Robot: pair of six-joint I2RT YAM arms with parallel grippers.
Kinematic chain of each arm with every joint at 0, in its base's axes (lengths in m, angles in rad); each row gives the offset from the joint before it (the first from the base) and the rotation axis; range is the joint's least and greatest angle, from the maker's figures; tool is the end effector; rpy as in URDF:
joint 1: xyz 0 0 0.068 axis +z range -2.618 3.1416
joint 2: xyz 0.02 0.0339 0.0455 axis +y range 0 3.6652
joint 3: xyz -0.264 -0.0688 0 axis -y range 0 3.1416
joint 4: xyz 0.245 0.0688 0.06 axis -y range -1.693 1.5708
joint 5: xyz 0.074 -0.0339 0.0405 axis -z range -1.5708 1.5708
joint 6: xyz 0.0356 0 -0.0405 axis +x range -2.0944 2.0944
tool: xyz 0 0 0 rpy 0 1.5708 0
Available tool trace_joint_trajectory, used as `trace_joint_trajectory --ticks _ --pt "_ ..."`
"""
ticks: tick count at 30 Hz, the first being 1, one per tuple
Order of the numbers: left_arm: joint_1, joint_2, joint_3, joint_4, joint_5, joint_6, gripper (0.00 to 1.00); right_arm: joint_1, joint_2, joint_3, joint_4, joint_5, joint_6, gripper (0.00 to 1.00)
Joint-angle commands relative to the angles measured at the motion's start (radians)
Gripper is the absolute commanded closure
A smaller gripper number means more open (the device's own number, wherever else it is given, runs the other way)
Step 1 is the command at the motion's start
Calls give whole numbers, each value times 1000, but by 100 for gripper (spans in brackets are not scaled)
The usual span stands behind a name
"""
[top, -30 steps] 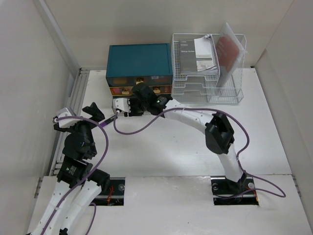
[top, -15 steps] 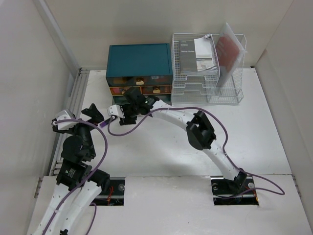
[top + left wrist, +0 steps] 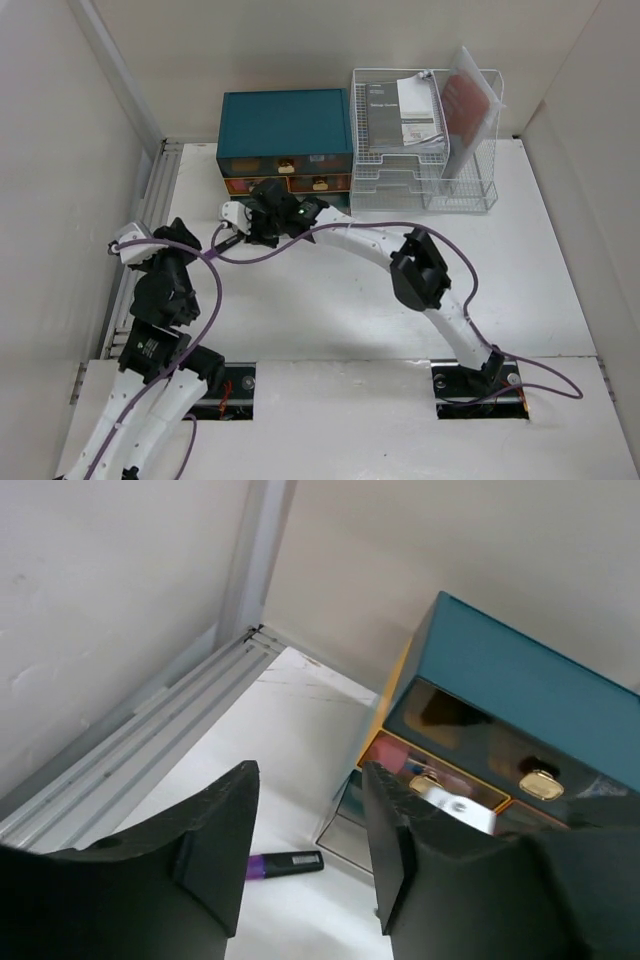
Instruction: Organize the desk
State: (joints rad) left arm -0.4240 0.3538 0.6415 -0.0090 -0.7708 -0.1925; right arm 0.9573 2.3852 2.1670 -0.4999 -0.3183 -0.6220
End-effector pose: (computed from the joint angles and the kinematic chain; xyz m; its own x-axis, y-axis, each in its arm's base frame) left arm 0.0885 -0.0128 0.3594 0.3064 -0.2889 -0.9070 -0.2616 0.8906 -0.3721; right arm 0.3049 0.4523 0.2293 0.2237 -0.6435 -0.7320 -0.9621 -0.0257 -0.2714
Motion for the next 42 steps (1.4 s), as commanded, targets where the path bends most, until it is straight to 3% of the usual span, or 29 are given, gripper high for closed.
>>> trace_joint_trajectory --ticks 1,5,11,12,13,15,20,22,25,31,33,34,36,42 --pt "-1 42 1 14 -51 -34 58 6 -182 -97 -20 101 177 86" --pt "39 132 73 -52 69 -73 46 -15 -365 -276 -5 125 200 82" --pt "149 293 185 -55 511 -35 30 -135 -650 -467 50 203 222 69" --pt "187 319 219 -55 553 -19 25 -158 -682 -511 61 203 232 66" --pt "208 347 294 -55 658 5 11 -185 -749 -533 76 174 241 62" --pt "275 457 384 -88 781 60 0 -274 -814 -585 101 85 242 48" --pt "344 700 670 -141 1225 114 0 -454 -949 -660 133 -177 280 36" --pt "372 756 701 -123 1306 105 0 -497 -963 -670 133 -269 280 36" --pt "441 786 701 -117 1294 114 0 -529 -963 -670 124 -372 291 36" --pt "492 769 471 -103 988 237 14 -542 -983 -679 124 -447 291 36" --pt "501 743 411 -86 976 263 16 -542 -983 -679 124 -456 291 36" --pt "501 743 388 -86 966 274 25 -542 -992 -679 124 -468 291 36" --pt "501 767 367 -124 979 317 31 -542 -992 -679 124 -481 291 36" --pt "530 746 276 -124 990 317 33 -542 -1011 -688 124 -513 271 35"
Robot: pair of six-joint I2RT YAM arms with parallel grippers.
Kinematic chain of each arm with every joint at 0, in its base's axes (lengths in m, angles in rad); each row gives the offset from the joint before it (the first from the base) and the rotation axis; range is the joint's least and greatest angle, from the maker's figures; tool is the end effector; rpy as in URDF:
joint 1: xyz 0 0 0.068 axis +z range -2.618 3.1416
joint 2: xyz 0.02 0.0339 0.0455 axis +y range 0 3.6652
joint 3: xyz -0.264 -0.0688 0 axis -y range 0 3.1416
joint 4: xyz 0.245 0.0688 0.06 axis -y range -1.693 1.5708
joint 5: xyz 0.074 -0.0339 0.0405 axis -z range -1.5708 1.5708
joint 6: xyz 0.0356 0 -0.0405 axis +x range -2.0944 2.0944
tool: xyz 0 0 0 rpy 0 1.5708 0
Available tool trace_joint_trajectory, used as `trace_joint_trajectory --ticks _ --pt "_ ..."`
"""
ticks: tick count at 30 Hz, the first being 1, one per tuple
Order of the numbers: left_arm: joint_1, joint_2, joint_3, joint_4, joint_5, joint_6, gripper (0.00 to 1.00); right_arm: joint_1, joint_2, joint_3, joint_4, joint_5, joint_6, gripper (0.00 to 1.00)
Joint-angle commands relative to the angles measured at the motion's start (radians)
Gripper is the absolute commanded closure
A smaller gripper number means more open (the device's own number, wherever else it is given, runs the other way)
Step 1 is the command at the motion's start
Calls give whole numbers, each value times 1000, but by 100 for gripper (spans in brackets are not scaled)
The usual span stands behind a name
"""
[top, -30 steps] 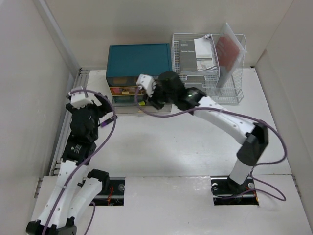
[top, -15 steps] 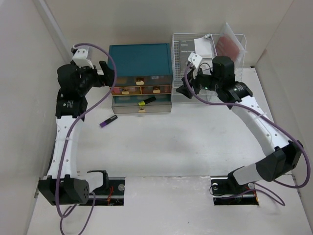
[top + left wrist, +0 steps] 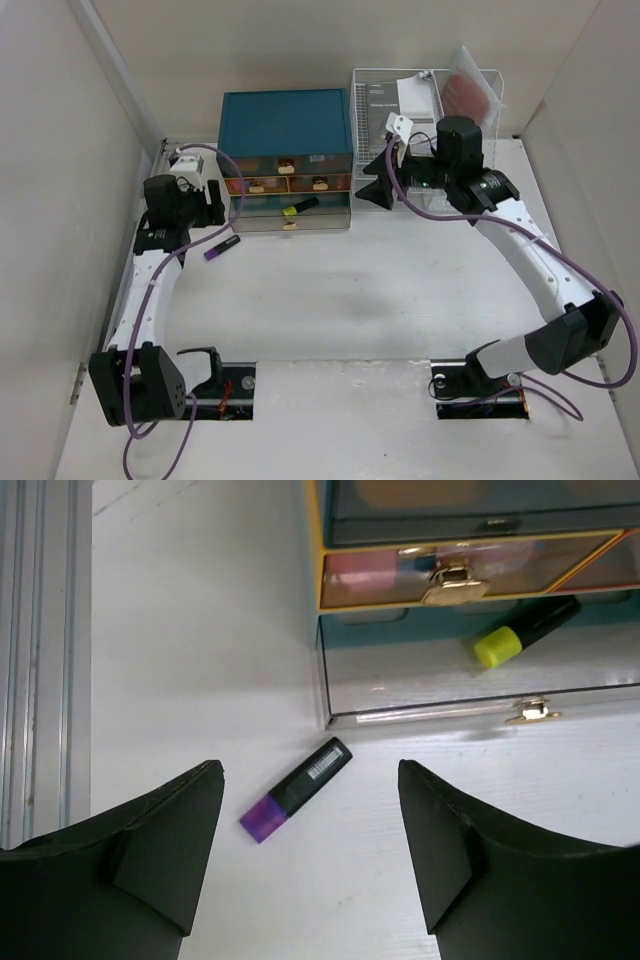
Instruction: Organize the desk
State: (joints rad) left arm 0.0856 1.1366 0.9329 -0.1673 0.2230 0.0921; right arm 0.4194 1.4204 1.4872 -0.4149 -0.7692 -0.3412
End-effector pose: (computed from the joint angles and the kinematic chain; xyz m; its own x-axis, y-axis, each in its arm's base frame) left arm 0.2620 0.0146 0.3228 -0.3485 0.0601 -0.9354 0.1547 0.9879 0.0059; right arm 0.2772 0.1507 0.4168 0.0041 -0.2614 -0.9652 -0.9427 0.3210 -0.0910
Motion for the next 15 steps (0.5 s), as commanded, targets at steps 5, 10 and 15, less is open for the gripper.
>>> trace_joint_trajectory --ticks 5,10,15 --pt "29 -26 -54 -9 26 72 31 -4 -46 -18 48 -81 -19 35" --pt "29 -35 -124 41 38 92 31 -4 -46 -27 48 -99 -28 35" --pt "29 46 -124 31 50 132 31 -4 -37 -27 48 -119 -28 35"
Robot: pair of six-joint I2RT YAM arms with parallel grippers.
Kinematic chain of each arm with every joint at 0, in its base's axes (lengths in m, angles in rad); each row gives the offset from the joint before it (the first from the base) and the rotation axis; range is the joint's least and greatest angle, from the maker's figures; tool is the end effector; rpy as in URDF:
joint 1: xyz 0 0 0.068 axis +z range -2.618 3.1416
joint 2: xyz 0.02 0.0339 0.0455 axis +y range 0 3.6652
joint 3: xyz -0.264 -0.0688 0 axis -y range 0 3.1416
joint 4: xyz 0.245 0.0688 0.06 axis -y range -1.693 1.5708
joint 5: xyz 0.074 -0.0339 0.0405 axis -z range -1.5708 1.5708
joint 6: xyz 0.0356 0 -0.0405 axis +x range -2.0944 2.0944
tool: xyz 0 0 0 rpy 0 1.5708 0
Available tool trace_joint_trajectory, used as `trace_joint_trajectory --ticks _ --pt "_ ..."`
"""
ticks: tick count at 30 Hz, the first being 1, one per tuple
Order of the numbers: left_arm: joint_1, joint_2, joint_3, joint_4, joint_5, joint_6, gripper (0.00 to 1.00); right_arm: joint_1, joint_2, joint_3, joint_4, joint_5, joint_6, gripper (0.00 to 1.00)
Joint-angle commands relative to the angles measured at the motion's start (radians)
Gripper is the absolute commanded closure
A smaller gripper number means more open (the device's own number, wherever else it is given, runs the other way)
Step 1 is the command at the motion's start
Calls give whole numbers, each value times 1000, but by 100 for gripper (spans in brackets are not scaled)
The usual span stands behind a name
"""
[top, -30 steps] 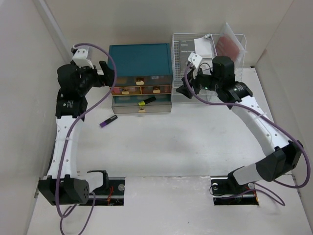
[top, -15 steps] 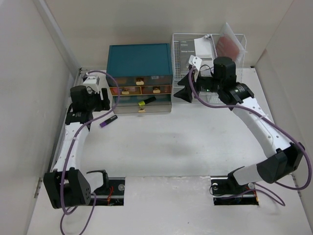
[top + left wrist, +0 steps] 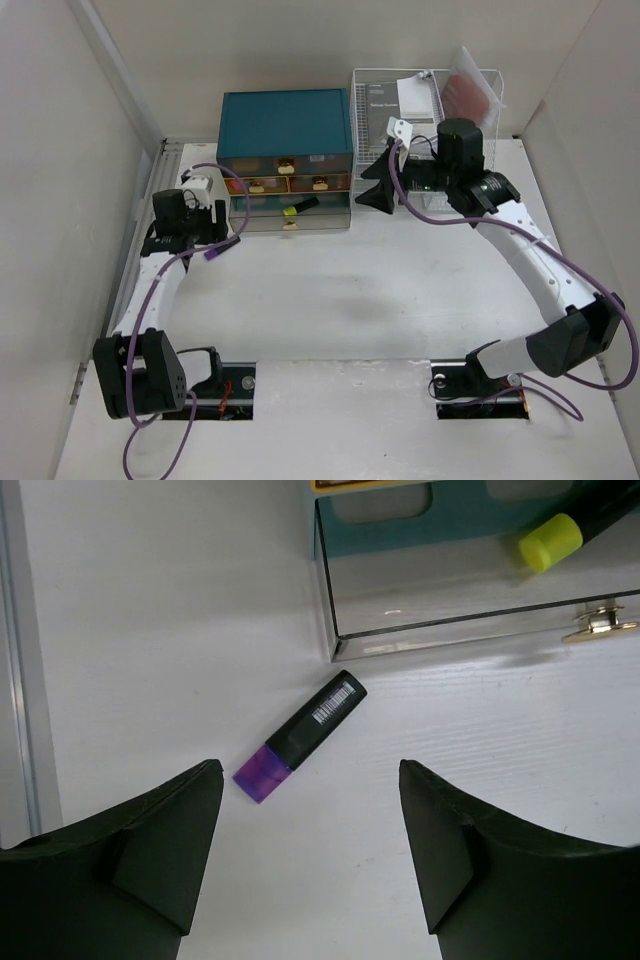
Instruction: Organize the desk
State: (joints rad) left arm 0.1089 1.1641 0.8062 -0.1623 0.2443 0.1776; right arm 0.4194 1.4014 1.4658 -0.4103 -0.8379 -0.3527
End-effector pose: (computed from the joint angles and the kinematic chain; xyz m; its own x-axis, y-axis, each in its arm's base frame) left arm 0.2596 0.0197 0.2724 -0.4681 0.1213 -0.8753 0.1889 0.9814 0.0350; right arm 0.2707 0.1496 0.4162 0.0241 -0.2423 -0.9699 -0.9619 0.2585 -0.0885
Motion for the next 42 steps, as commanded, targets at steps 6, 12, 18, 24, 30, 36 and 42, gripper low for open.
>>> trace_joint_trajectory --ticks 6,12,18,24,30,36,42 --pt "6 72 -32 81 41 91 33 -13 -8 -5 34 -59 -26 35" --pt "6 204 40 47 29 120 36 -22 -8 -5 34 -78 -35 35" --pt "6 288 73 27 -25 141 38 -22 1 -5 25 -87 -35 33" --pt "6 341 64 76 -62 141 39 -31 1 -5 25 -96 -45 33" --pt "6 355 44 96 -60 141 39 -31 19 -5 25 -96 -45 33" --pt "6 374 33 96 -51 151 41 -31 28 -5 16 -105 -45 33" --pt "6 387 33 96 -31 151 45 -31 28 -5 16 -116 -45 33"
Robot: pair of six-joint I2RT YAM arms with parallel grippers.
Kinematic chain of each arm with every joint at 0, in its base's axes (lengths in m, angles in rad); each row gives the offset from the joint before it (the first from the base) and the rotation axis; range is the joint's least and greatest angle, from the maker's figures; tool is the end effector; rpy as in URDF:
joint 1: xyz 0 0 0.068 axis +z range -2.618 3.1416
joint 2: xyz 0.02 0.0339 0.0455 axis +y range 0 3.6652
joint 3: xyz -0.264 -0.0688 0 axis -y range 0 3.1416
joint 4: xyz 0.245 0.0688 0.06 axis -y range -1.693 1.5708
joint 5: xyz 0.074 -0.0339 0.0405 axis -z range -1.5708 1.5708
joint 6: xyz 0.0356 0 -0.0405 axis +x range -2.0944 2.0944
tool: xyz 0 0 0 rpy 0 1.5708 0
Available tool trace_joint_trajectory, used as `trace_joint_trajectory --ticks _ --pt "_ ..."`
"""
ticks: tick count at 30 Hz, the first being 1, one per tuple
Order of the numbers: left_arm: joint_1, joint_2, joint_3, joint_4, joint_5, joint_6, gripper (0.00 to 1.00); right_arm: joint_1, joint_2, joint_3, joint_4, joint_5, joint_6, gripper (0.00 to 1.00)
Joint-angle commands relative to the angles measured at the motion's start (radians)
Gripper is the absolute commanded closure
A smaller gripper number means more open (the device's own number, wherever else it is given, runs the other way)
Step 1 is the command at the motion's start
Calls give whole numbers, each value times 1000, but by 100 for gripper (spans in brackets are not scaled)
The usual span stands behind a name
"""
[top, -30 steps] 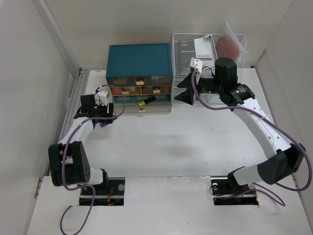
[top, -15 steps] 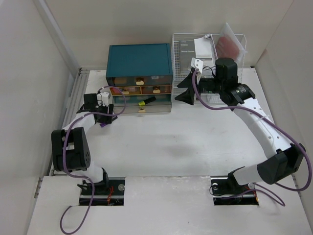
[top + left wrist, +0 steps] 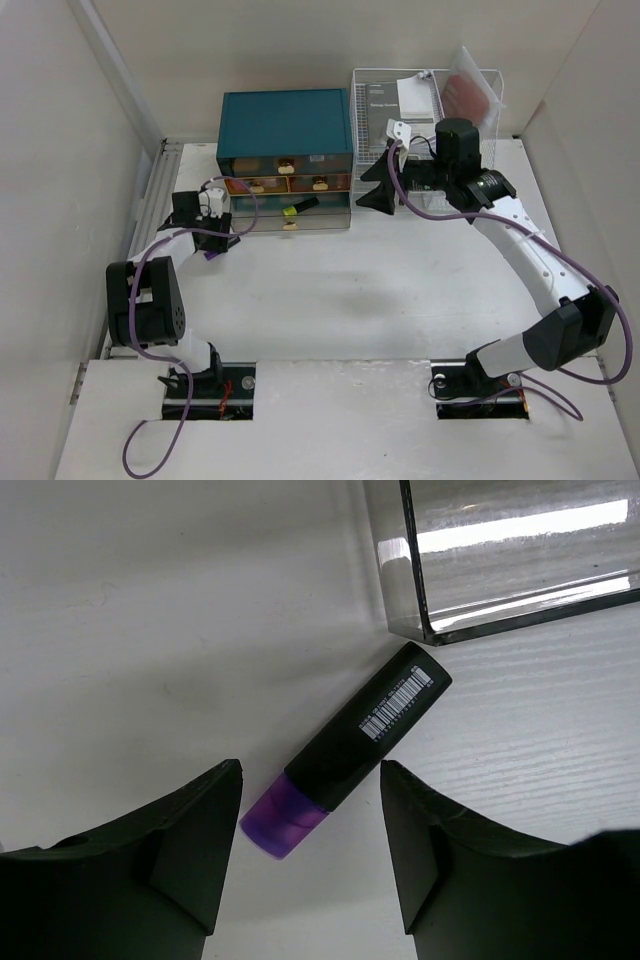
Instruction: Organize the desk
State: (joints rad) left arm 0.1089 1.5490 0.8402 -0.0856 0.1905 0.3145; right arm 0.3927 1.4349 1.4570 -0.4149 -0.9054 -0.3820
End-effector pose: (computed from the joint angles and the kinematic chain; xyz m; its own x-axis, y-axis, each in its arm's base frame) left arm 0.3145 0.0276 0.1858 -0.6666 0.2327 -0.7081 0.2433 0.9659 0.0883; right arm 0.2817 0.1470 0.4037 0.0102 -0.2449 -0.9695 -0.9741 0.2166 -0.0650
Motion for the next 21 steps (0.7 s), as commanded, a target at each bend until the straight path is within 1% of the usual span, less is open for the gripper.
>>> trace_joint_trajectory --ticks 1,9,16,21 --pt "6 11 -1 20 23 14 45 -5 -5 3 21 -49 -15 33" --pt "6 20 -20 10 43 32 45 -5 -14 3 21 -58 -15 32" --pt "6 39 -10 -17 43 32 48 -25 -24 3 21 -90 -15 32" --pt "6 57 10 -29 52 41 52 -25 -24 -6 21 -108 -15 32"
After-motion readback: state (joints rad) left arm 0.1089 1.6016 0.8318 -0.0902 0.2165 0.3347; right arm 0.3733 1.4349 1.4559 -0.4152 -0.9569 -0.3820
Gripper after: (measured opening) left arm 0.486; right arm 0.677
